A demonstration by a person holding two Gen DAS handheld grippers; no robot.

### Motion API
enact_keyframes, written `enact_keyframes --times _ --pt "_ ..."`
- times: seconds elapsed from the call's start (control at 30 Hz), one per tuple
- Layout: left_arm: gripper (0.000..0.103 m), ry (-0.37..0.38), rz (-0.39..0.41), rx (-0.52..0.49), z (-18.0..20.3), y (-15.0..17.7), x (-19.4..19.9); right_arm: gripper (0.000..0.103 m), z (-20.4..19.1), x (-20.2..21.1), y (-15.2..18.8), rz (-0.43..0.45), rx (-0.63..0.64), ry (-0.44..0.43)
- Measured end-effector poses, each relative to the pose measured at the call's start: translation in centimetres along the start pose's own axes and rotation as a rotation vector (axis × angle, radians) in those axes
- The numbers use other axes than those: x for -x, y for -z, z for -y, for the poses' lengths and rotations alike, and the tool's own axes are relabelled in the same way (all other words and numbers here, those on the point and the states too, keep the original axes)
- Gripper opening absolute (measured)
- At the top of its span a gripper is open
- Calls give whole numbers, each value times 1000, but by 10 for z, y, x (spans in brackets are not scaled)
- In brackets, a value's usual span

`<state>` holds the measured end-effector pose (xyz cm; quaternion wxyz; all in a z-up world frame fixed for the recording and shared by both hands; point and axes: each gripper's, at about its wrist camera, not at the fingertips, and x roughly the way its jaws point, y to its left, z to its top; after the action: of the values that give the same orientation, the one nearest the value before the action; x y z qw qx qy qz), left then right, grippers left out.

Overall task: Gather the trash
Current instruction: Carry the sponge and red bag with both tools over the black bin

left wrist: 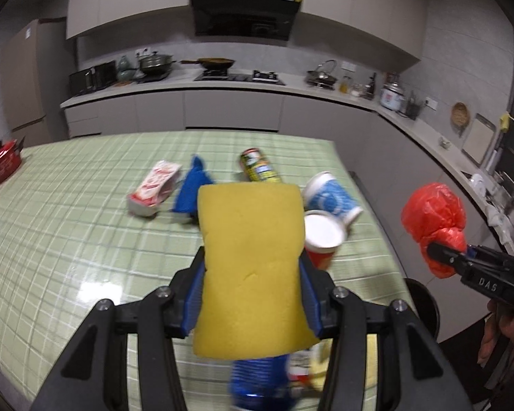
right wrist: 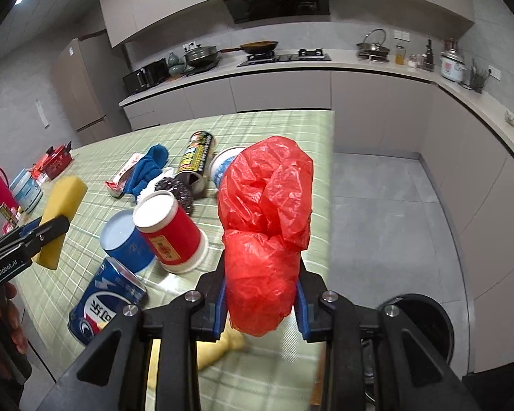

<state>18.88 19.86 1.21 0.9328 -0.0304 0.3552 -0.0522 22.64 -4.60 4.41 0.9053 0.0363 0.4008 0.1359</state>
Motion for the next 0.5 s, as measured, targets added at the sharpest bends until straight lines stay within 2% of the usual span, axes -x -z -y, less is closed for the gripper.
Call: enact_keyframes --times 0.27,0.5 --pt "50 82 7 -69 69 -2 -6 34 59 32 16 11 -56 44" --pt "50 127 -23 -94 143 11 -20 34 130 50 35 -11 -90 62"
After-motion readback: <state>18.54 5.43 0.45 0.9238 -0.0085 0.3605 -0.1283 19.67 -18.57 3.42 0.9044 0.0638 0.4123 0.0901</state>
